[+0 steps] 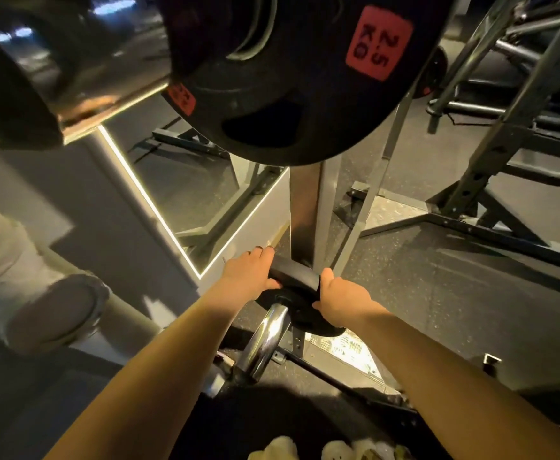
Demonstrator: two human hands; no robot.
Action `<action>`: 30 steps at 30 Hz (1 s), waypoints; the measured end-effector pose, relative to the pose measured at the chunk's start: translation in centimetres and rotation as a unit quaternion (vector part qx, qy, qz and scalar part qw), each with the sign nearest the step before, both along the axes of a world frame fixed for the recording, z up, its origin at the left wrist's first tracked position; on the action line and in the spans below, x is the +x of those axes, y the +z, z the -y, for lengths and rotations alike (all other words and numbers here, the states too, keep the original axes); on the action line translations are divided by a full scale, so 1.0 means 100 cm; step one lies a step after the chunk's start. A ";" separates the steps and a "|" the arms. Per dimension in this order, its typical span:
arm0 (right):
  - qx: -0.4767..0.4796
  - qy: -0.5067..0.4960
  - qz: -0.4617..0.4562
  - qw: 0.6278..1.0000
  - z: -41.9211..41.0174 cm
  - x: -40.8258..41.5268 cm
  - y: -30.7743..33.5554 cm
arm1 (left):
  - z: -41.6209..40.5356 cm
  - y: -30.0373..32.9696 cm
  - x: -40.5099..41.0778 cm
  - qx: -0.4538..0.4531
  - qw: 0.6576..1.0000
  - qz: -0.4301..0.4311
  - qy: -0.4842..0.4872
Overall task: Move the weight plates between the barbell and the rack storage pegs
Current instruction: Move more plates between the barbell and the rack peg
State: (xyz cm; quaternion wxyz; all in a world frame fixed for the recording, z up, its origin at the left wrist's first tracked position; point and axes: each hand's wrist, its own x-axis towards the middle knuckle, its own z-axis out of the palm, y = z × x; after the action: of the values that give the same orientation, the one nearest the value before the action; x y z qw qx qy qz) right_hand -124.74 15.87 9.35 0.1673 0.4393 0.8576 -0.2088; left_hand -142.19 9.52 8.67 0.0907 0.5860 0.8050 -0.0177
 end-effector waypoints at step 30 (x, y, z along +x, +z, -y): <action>-0.060 -0.078 -0.215 0.972 0.017 0.028 -0.037 | 0.003 -0.017 0.013 0.078 0.997 -0.021 0.008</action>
State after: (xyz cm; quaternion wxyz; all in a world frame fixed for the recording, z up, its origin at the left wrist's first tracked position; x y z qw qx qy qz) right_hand -121.96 14.21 5.68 -0.0123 0.4389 0.8224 -0.3618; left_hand -140.86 9.24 7.00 0.0279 0.5841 0.8105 0.0332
